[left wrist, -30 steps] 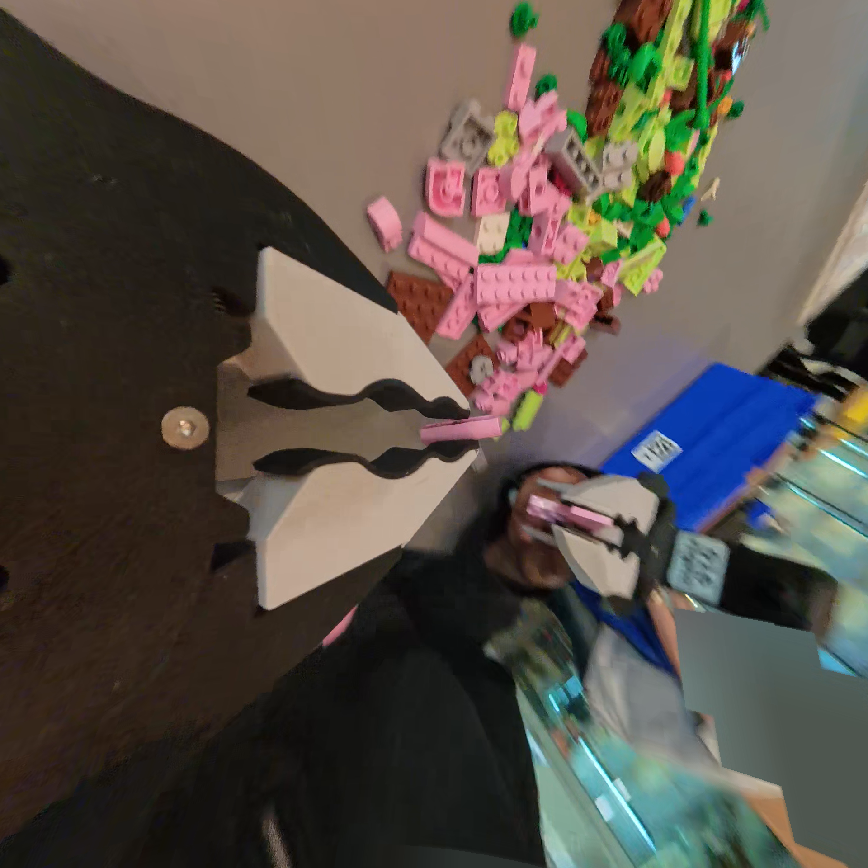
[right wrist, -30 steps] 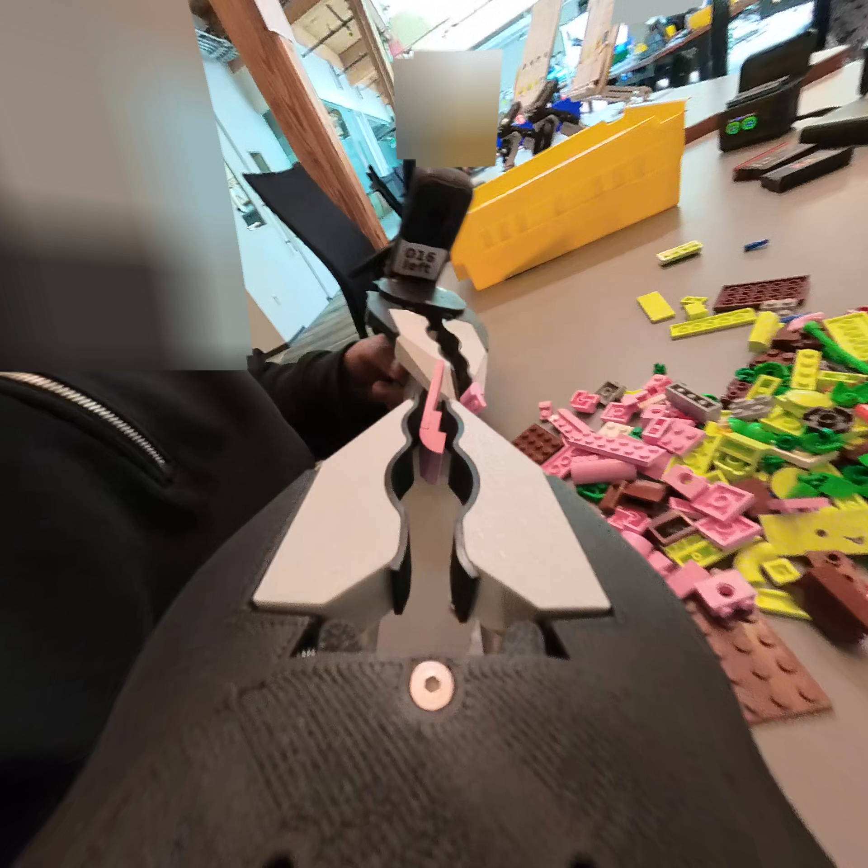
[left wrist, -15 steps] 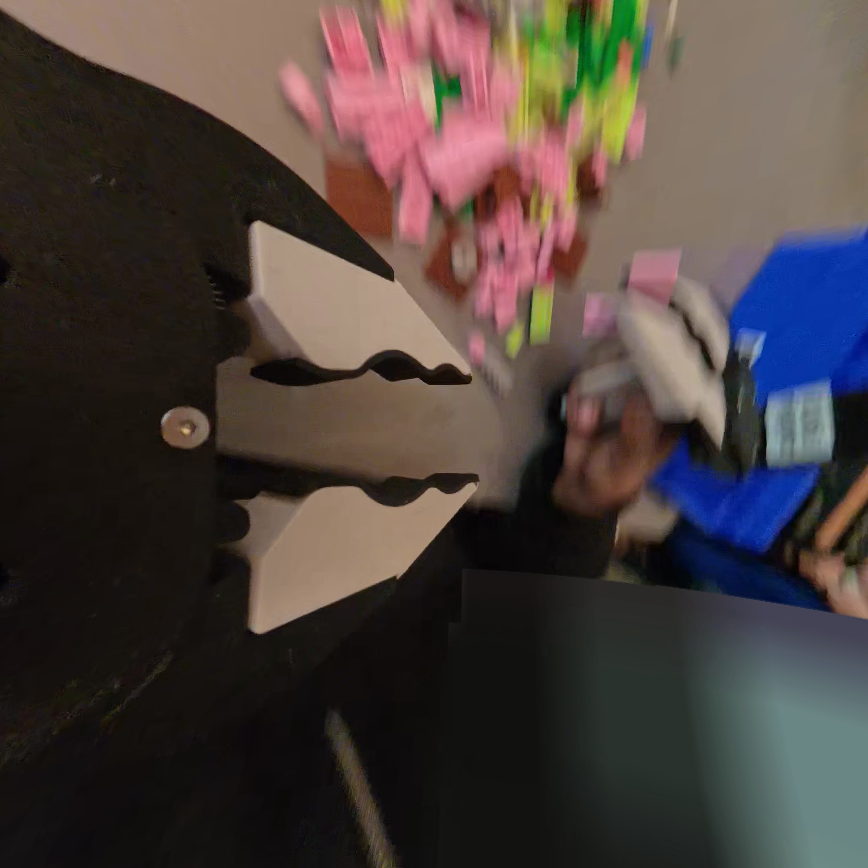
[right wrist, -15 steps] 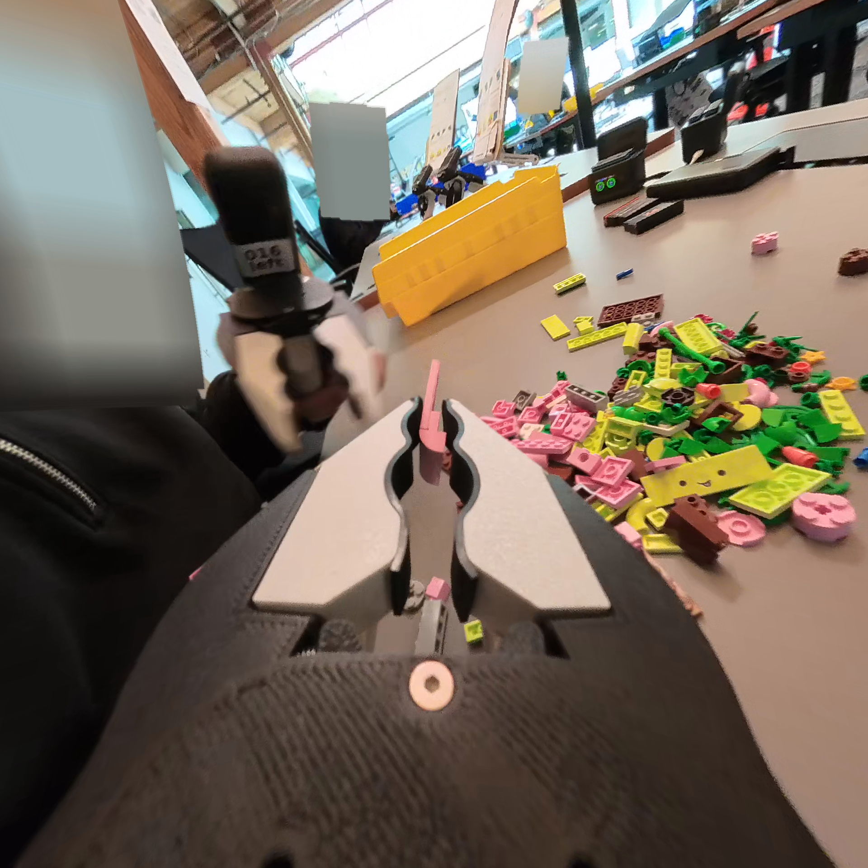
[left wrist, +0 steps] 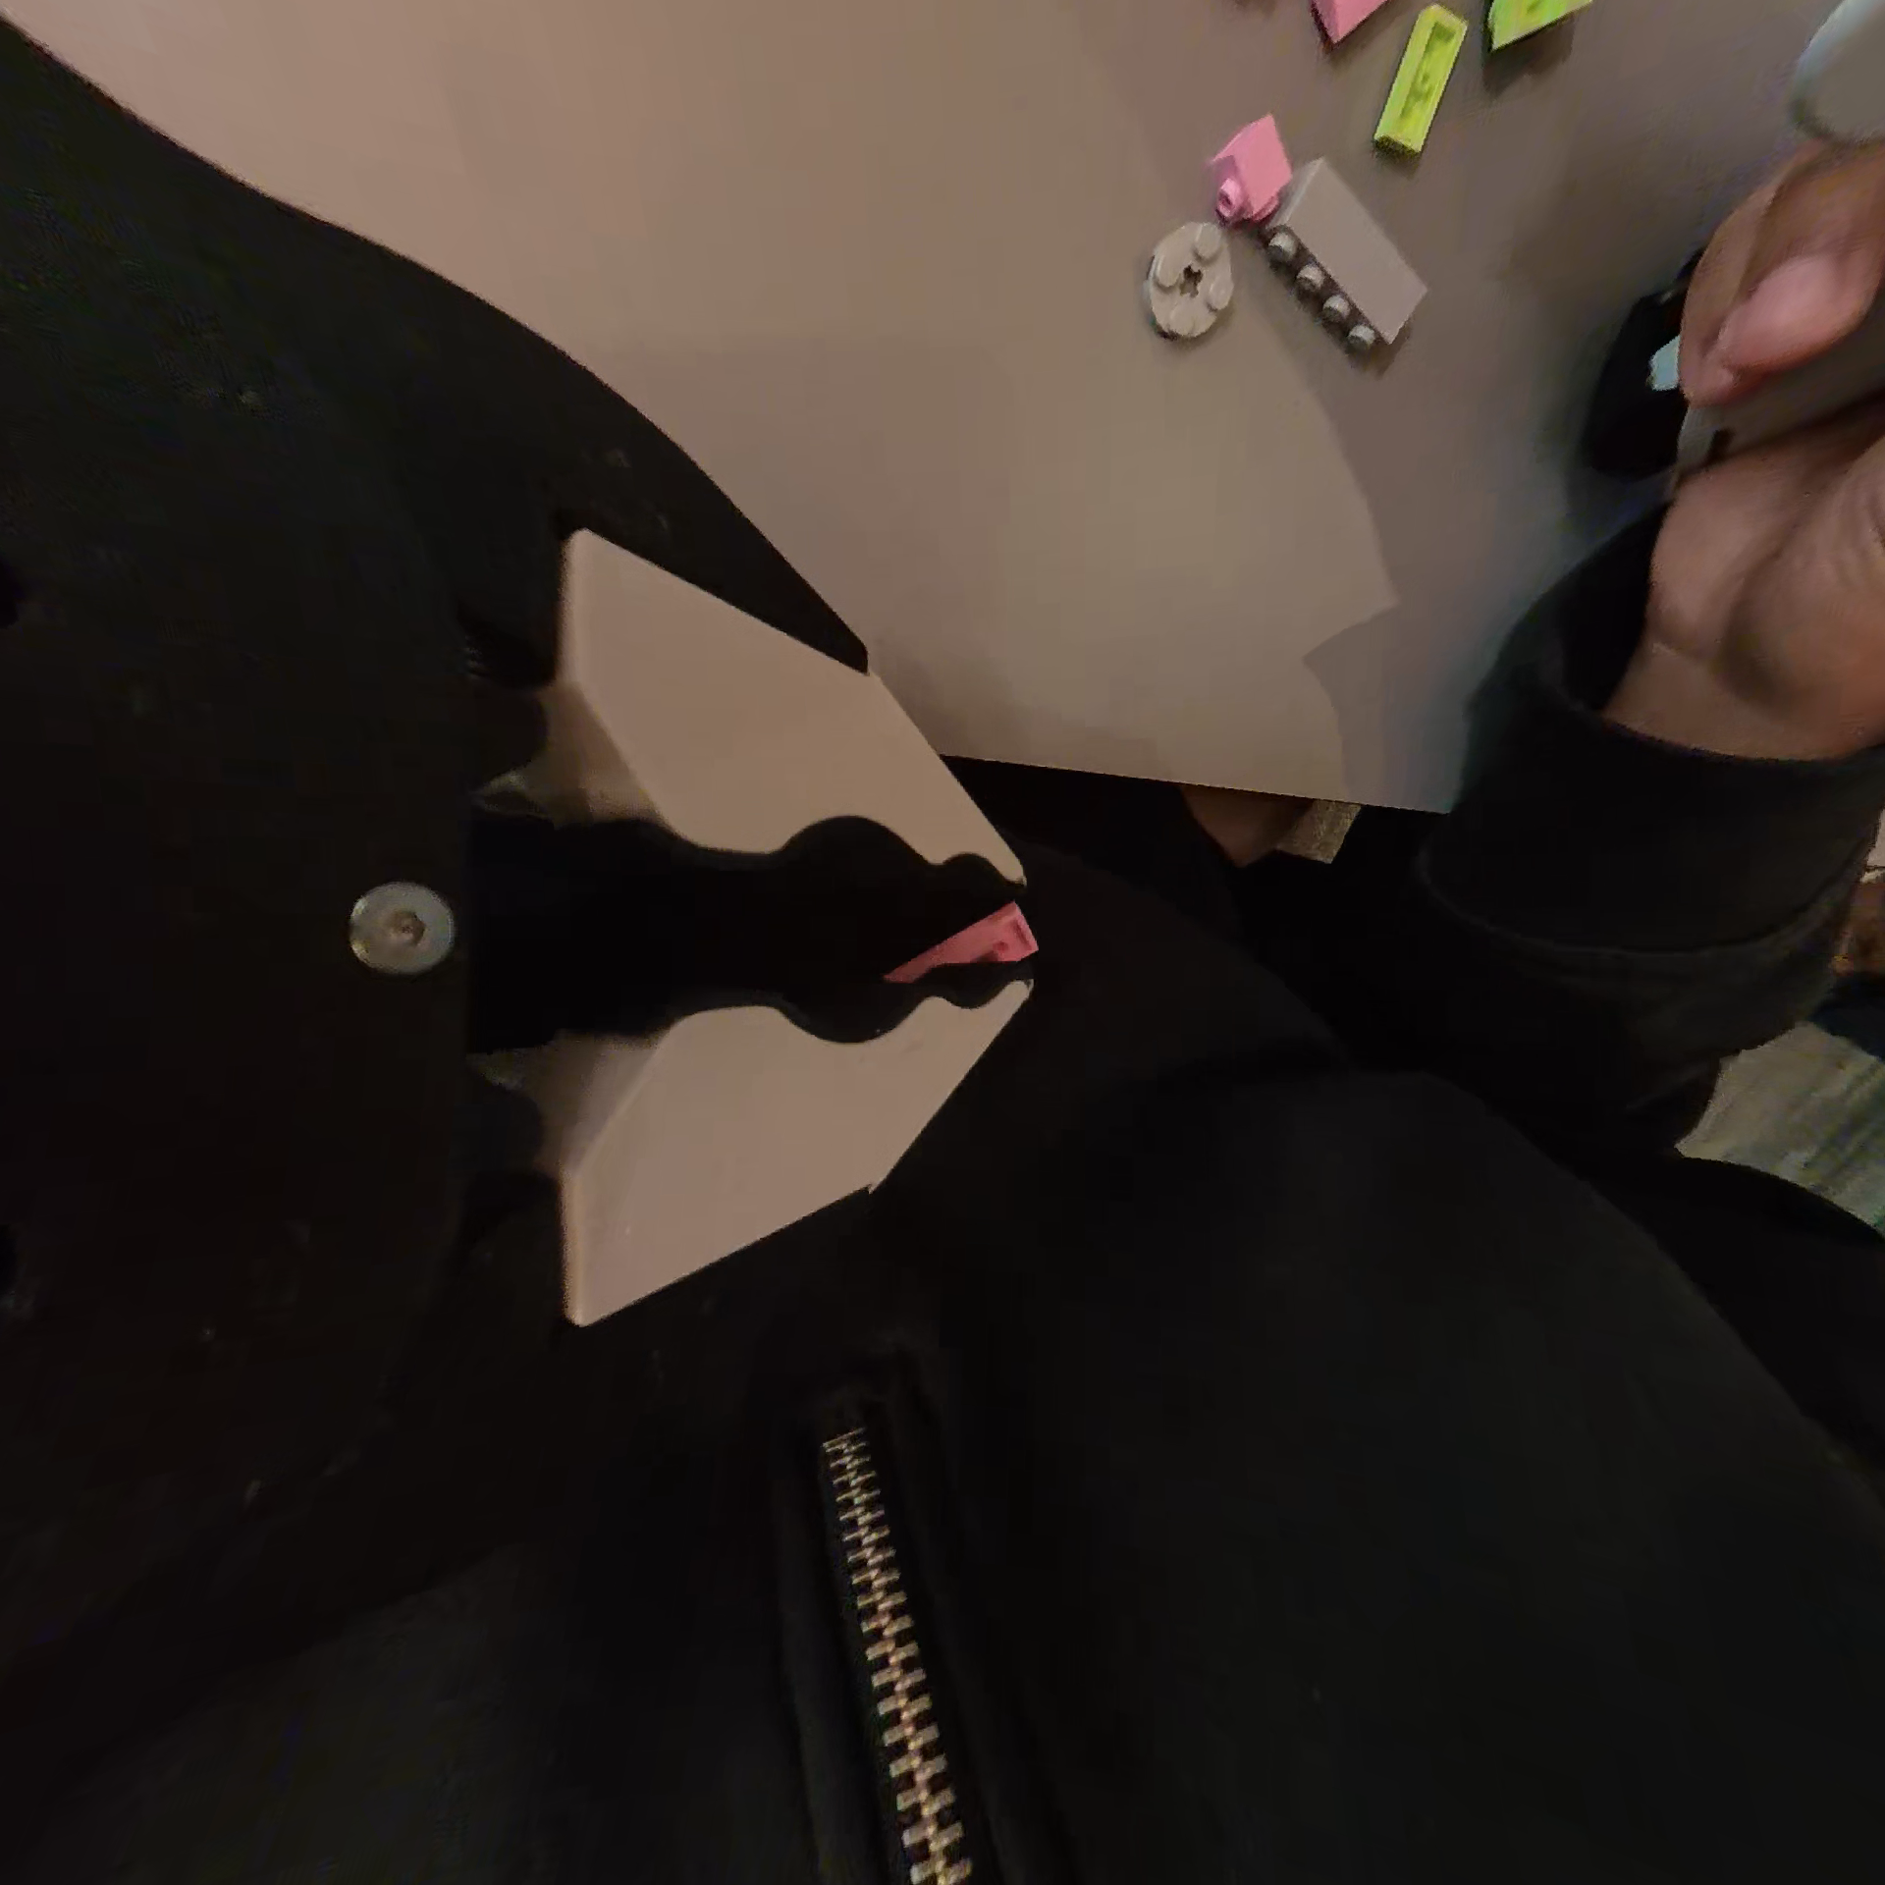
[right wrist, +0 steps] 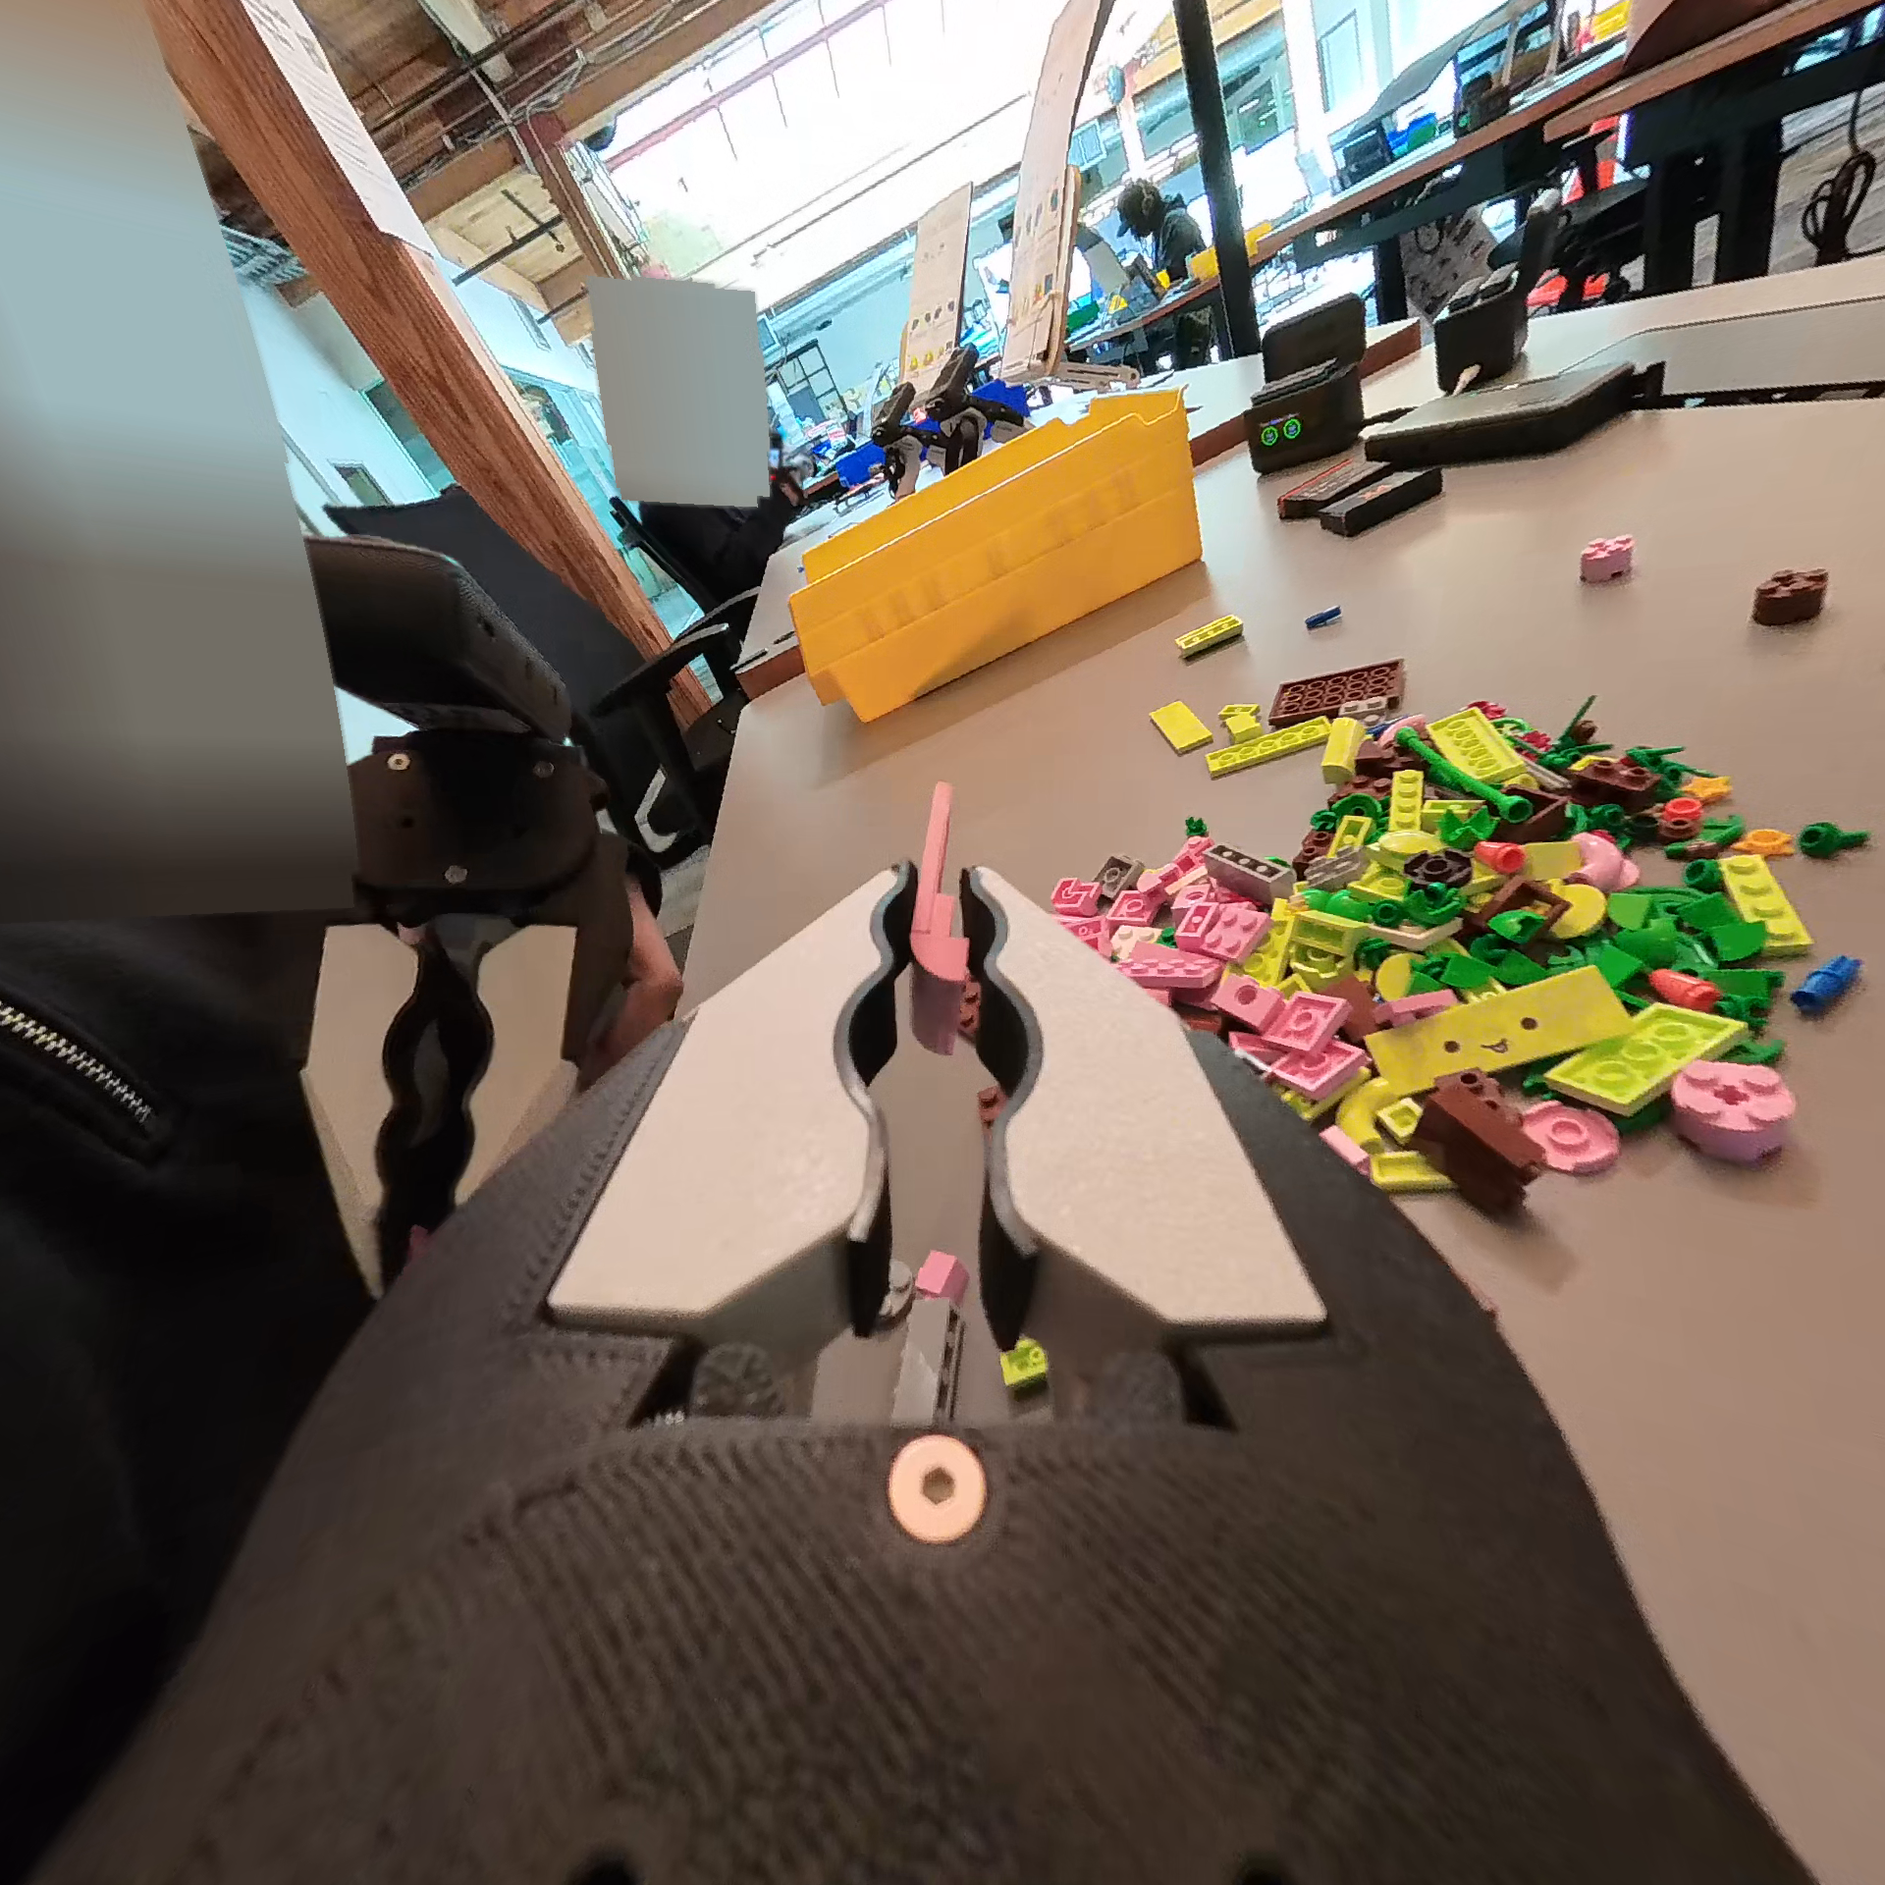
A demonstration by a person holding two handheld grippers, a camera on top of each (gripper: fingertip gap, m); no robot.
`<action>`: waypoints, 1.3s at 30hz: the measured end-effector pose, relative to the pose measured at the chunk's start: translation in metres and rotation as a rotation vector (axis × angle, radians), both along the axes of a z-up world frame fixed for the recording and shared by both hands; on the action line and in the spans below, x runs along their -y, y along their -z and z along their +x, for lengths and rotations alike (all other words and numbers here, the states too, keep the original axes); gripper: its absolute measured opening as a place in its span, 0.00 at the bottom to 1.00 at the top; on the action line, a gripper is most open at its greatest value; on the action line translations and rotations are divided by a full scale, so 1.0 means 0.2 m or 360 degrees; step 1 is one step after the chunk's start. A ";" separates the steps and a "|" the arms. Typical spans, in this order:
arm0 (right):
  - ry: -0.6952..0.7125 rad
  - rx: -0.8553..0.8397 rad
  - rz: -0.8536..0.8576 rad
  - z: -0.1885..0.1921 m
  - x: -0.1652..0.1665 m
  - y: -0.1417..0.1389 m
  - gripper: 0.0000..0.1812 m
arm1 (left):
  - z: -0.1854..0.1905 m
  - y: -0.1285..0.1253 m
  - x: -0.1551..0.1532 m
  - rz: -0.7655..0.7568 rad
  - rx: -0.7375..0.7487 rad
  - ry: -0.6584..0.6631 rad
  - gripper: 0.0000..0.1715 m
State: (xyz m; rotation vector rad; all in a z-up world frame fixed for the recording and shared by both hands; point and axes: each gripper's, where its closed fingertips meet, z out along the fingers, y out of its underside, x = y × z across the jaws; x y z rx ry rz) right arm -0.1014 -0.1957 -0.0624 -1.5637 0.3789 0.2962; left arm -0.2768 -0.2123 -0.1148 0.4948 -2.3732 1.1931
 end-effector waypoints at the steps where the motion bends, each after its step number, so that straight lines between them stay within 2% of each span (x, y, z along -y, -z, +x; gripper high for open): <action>1: 0.0005 -0.0002 0.0006 0.00 0.00 0.00 0.03 | 0.00 -0.01 0.00 -0.0014 -0.0007 0.0006 0.05; 8: 0.0020 -0.0016 0.0027 0.01 0.01 -0.01 0.03 | -0.04 0.00 -0.01 -0.0011 0.0013 0.0065 0.04; 10: 0.0024 -0.0026 0.0020 0.02 0.01 -0.01 0.03 | 0.00 -0.04 -0.01 -0.0096 -0.0003 0.0007 0.00; 13: 0.0040 -0.0084 -0.0013 0.04 0.01 0.02 0.03 | 0.12 -0.13 -0.05 -0.0264 -0.0034 -0.0165 0.00; 16: 0.0096 -0.0205 -0.0106 0.08 0.01 0.08 0.03 | 0.31 -0.20 -0.13 -0.0419 -0.0010 -0.0434 0.00; 18: 0.0092 -0.0308 -0.0273 0.09 0.00 0.16 0.03 | 0.47 -0.21 -0.21 -0.0507 0.0009 -0.0651 0.00; 21: 0.0031 -0.0301 -0.0594 0.04 -0.01 0.30 0.04 | 0.67 -0.20 -0.33 -0.0632 0.0013 -0.0941 0.00; 23: -0.0050 -0.0296 -0.0693 -0.02 -0.04 0.33 0.04 | 0.75 -0.18 -0.38 -0.0686 -0.0004 -0.1052 0.00; 27: -0.0356 -0.0295 -0.0691 -0.23 -0.12 0.30 0.04 | 0.82 -0.13 -0.42 -0.0712 -0.0008 -0.1163 0.00; 29: -0.0402 -0.0241 -0.0799 -0.29 -0.16 0.35 0.04 | 0.82 -0.12 -0.42 -0.0720 -0.0021 -0.1174 0.00; 32: -0.0351 -0.0090 -0.0999 -0.28 -0.18 0.43 0.04 | 0.84 -0.12 -0.41 -0.0742 -0.0027 -0.1181 0.00; 33: -0.0337 -0.0056 -0.1001 -0.27 -0.19 0.43 0.08 | 0.84 -0.13 -0.41 -0.0750 -0.0023 -0.1189 0.00; 35: -0.0277 0.0040 -0.0947 -0.22 -0.21 0.38 0.20 | 0.86 -0.14 -0.40 -0.0787 -0.0019 -0.1221 0.00; 39: 0.0086 0.0424 -0.0659 -0.08 -0.26 0.18 0.24 | 0.91 -0.18 -0.41 -0.0932 0.0005 -0.1351 0.00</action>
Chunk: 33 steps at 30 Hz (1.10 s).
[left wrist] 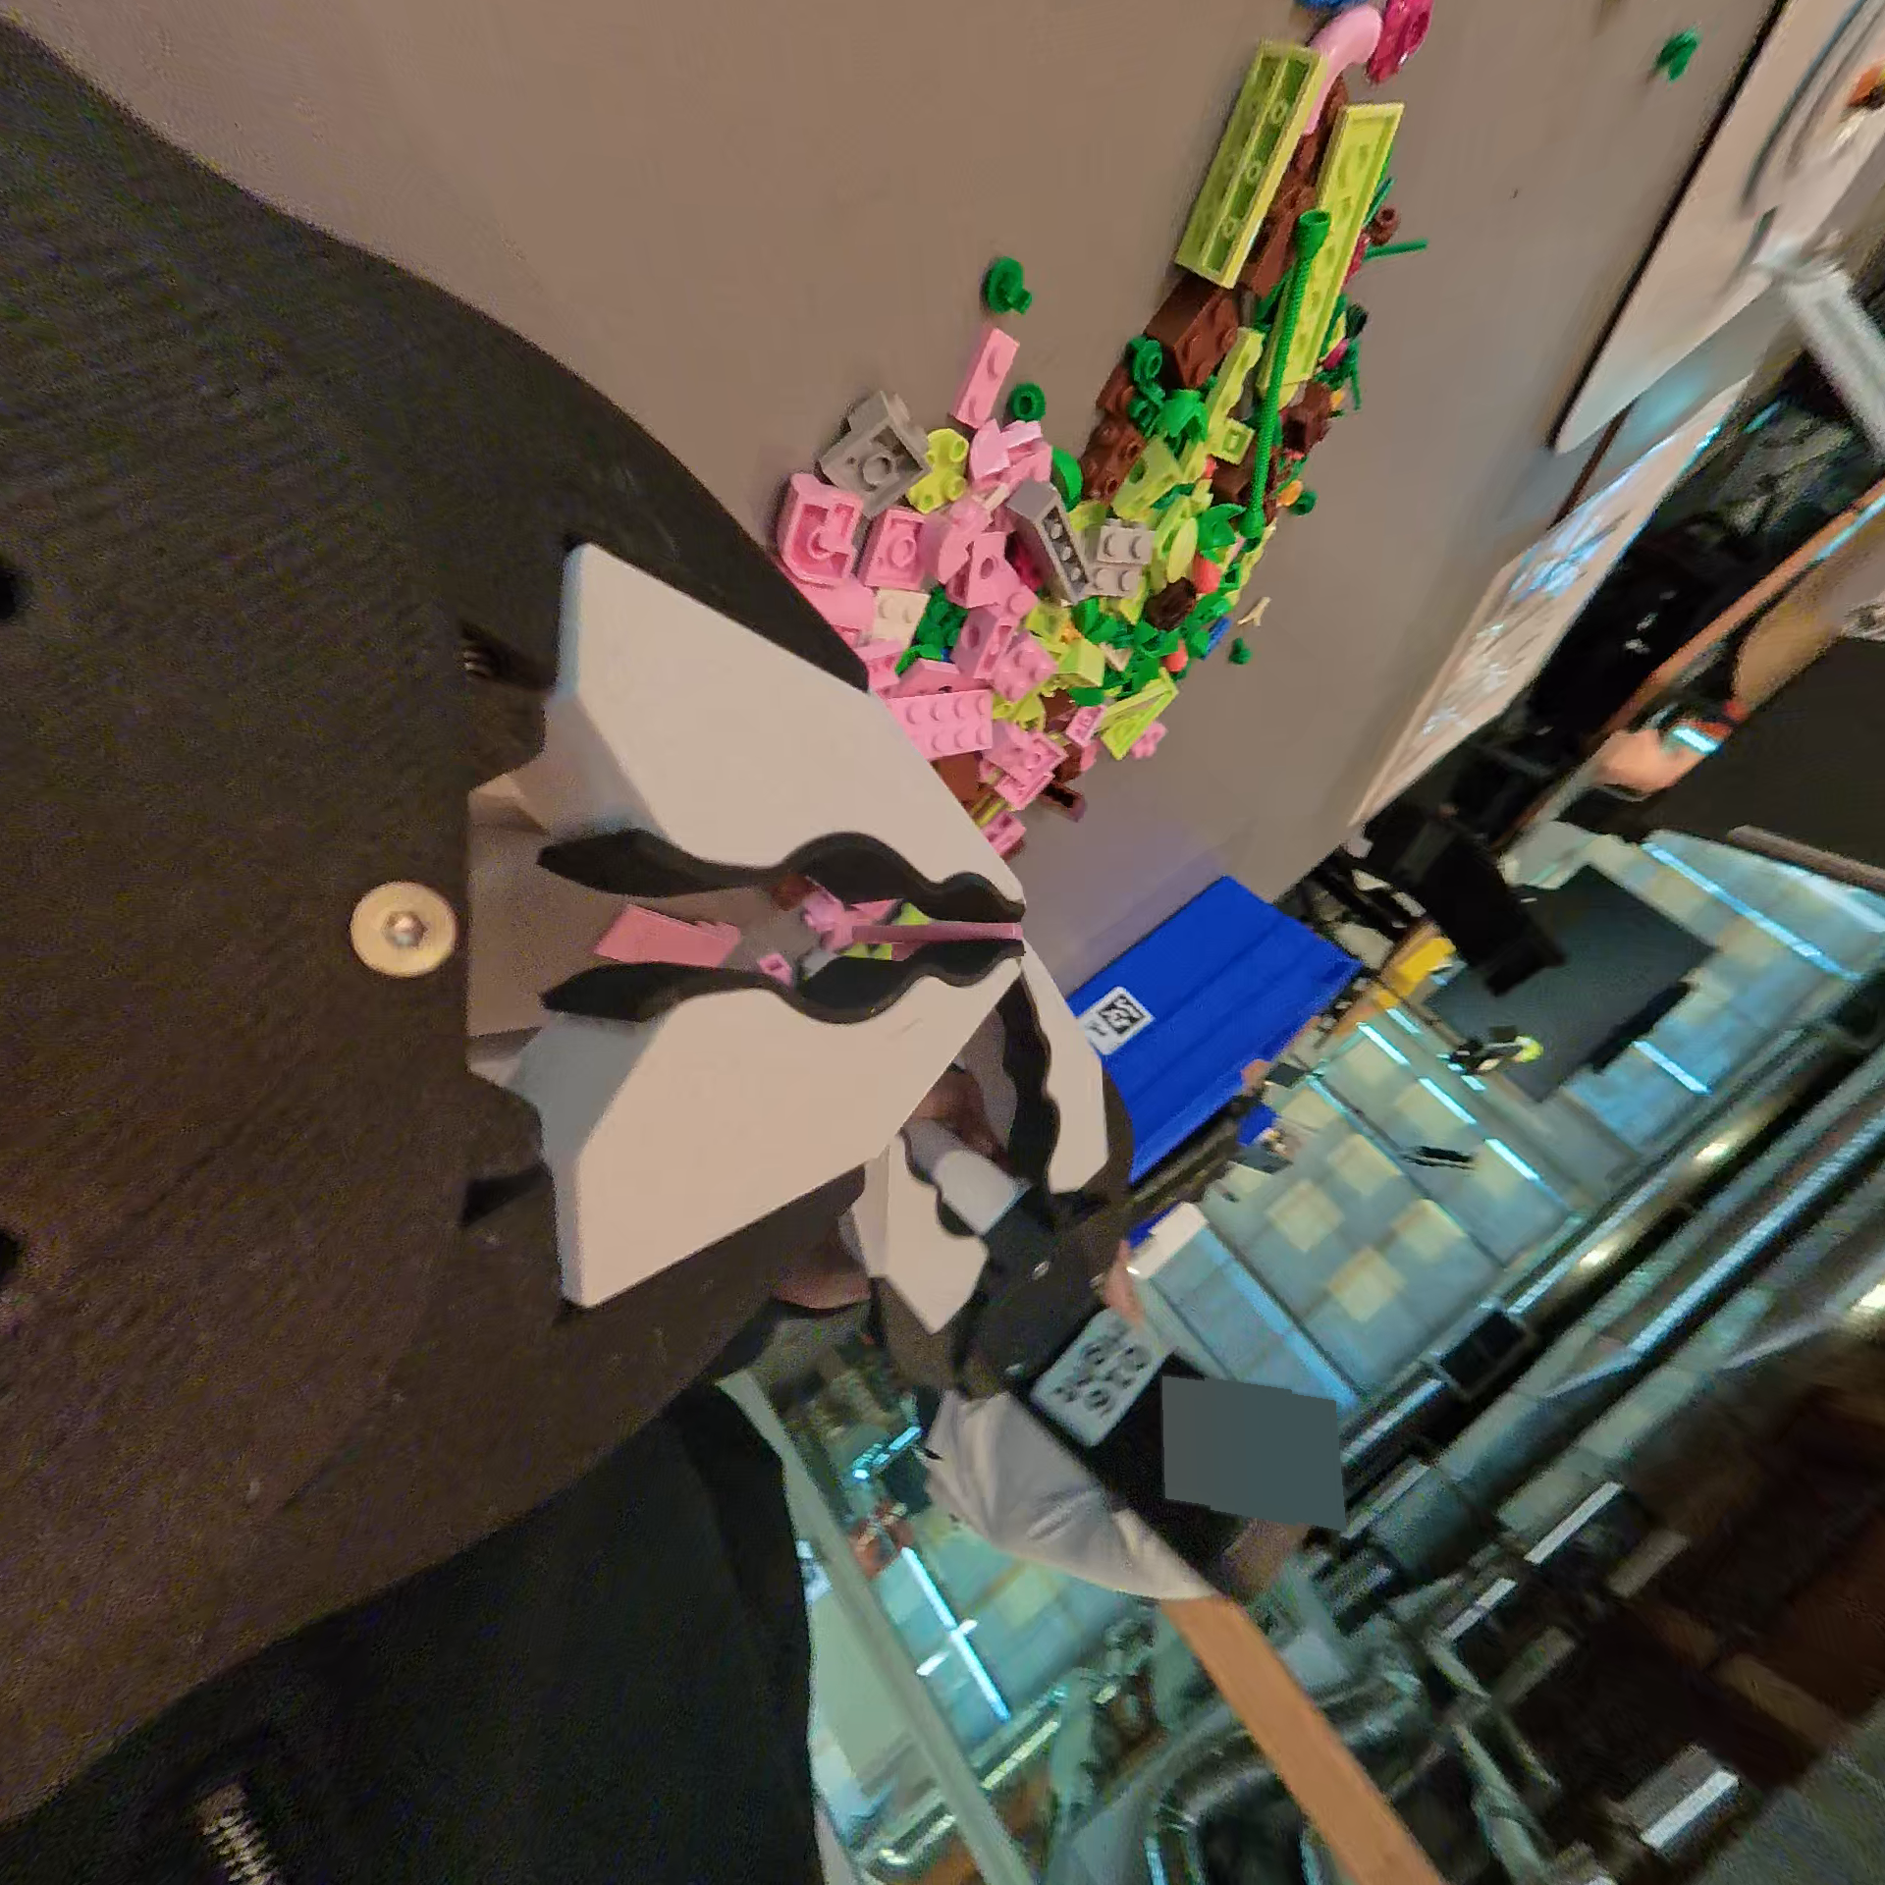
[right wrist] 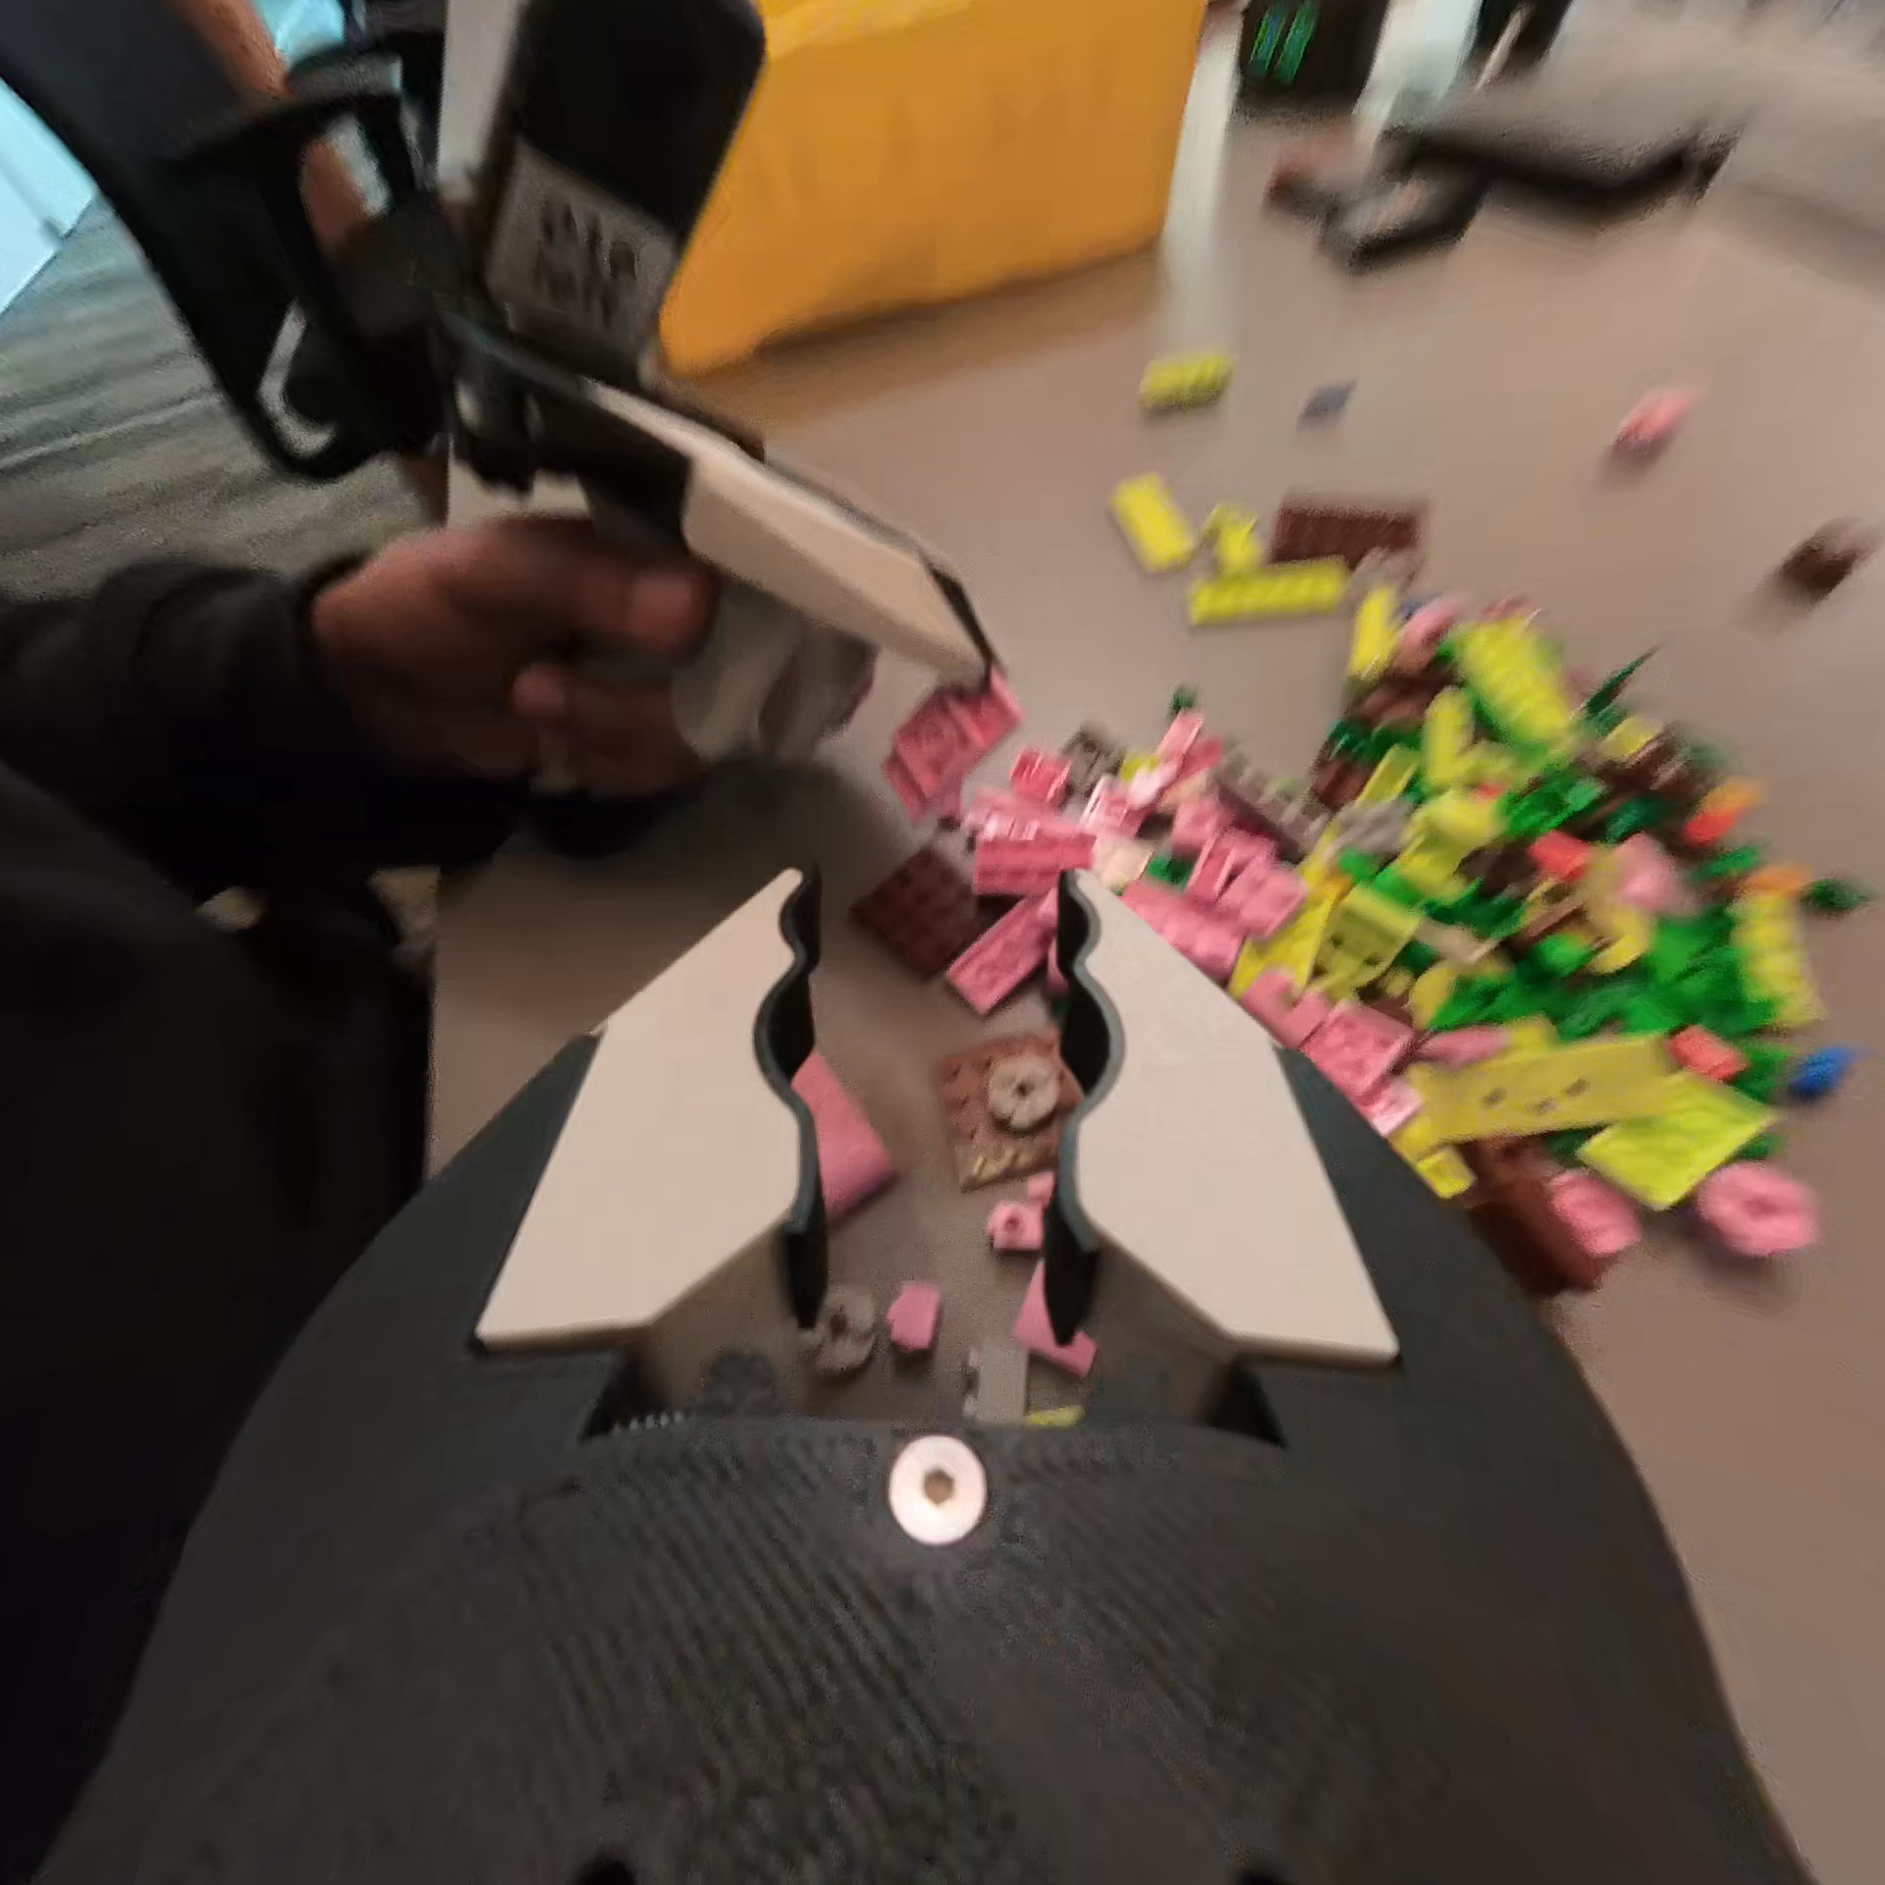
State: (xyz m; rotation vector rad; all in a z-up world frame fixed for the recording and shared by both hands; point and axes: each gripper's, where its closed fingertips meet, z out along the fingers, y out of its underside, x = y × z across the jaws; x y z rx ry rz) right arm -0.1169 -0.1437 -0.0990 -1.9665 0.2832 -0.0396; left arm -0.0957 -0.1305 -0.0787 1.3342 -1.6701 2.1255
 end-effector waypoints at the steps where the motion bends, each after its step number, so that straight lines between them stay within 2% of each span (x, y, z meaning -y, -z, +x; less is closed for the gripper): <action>1: 0.0039 0.0156 0.0086 0.01 -0.01 -0.06 0.24 | 0.01 -0.01 0.00 -0.0042 -0.0004 -0.0024 0.00; 2: 0.0072 0.0334 0.0122 0.01 -0.02 -0.11 0.25 | 0.01 -0.01 0.01 -0.0073 -0.0023 -0.0022 0.00; 4: 0.0154 0.0694 0.0019 0.03 -0.02 -0.15 0.22 | 0.01 -0.01 0.04 -0.0119 -0.0061 -0.0003 0.00; 6: 0.0221 0.0915 -0.0089 0.05 -0.01 -0.15 0.18 | 0.02 -0.05 0.03 -0.0224 -0.0050 -0.0055 0.00; 8: 0.0259 0.0913 -0.0088 0.05 -0.02 -0.15 0.17 | 0.03 -0.10 -0.02 -0.0352 0.0024 -0.0199 0.00; 10: 0.0255 0.0815 0.0022 0.02 -0.05 -0.18 0.19 | 0.03 -0.12 -0.04 -0.0385 0.0064 -0.0293 0.00; 14: 0.0318 0.0730 0.0094 0.02 -0.09 -0.20 0.18 | 0.00 -0.15 -0.02 -0.0478 0.0075 -0.0297 0.00; 18: 0.0352 0.0756 0.0033 0.05 -0.08 -0.18 0.10 | -0.01 -0.16 -0.02 -0.0487 0.0095 -0.0292 0.00; 22: 0.0348 0.0818 0.0056 0.06 -0.04 -0.21 0.07 | -0.02 -0.15 -0.01 -0.0469 0.0074 -0.0179 0.00; 26: 0.0224 0.0891 0.0037 0.03 -0.01 -0.21 0.07 | -0.07 -0.14 0.02 -0.0456 0.0001 0.0111 0.00; 27: 0.0199 0.0914 0.0045 0.02 -0.01 -0.21 0.07 | -0.08 -0.13 0.02 -0.0419 -0.0016 0.0163 0.04; 29: 0.0122 0.0948 0.0061 -0.01 0.00 -0.22 0.07 | -0.10 -0.12 0.03 -0.0355 -0.0005 0.0210 0.00; 33: 0.0026 0.0976 0.0059 -0.03 0.03 -0.21 0.06 | -0.14 -0.11 0.06 -0.0287 0.0016 0.0303 0.01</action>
